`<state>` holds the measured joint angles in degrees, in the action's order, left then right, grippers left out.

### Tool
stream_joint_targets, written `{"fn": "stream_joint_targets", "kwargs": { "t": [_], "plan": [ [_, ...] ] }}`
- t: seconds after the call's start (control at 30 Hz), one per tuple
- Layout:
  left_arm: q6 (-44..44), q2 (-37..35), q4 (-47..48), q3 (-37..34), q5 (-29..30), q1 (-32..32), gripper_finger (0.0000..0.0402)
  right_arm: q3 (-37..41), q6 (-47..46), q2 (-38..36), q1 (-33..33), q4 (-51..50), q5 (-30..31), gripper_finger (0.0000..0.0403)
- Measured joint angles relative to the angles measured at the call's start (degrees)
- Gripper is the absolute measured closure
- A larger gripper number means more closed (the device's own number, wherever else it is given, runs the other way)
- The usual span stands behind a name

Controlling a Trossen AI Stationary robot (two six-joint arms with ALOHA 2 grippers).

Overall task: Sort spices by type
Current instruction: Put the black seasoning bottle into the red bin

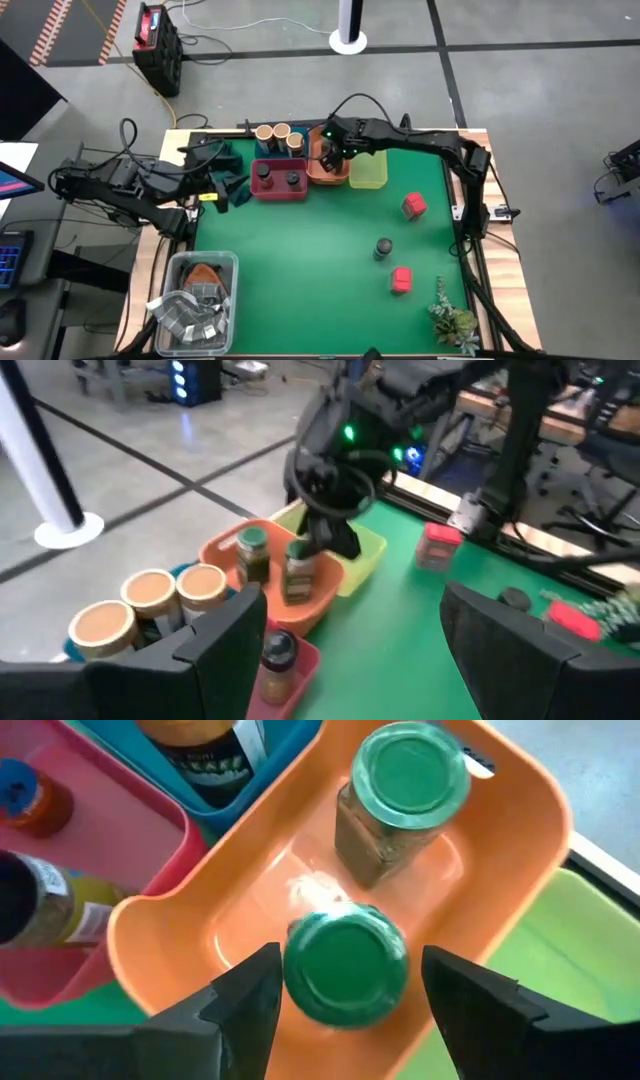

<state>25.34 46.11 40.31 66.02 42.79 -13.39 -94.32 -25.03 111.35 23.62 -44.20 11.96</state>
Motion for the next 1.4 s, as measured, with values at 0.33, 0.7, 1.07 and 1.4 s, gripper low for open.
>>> {"fn": "stream_joint_targets", "kwargs": {
  "t": [0.33, 0.7, 1.07, 1.4],
  "plan": [
    [2.2, 2.6, -2.4, -1.6, -6.9, 0.0, 0.0118, 0.0, 0.2, -7.7, -2.6, -2.7, 0.0, 0.0136],
    [0.6, 15.8, -14.7, -1.6, -16.5, 0.0, 0.0118, 0.0, -3.3, -17.2, -10.3, -12.4, 4.2, 0.0136],
    [7.4, 25.0, -28.8, -1.6, -24.8, -0.9, 0.0118, 0.0, -11.4, -19.4, -22.7, -23.4, 12.1, 0.0137],
    [7.0, 28.2, -31.6, 1.5, -25.0, -3.5, 0.0118, 0.0, -24.8, -19.7, -35.9, -35.3, 23.4, 0.0137]
  ]
}}
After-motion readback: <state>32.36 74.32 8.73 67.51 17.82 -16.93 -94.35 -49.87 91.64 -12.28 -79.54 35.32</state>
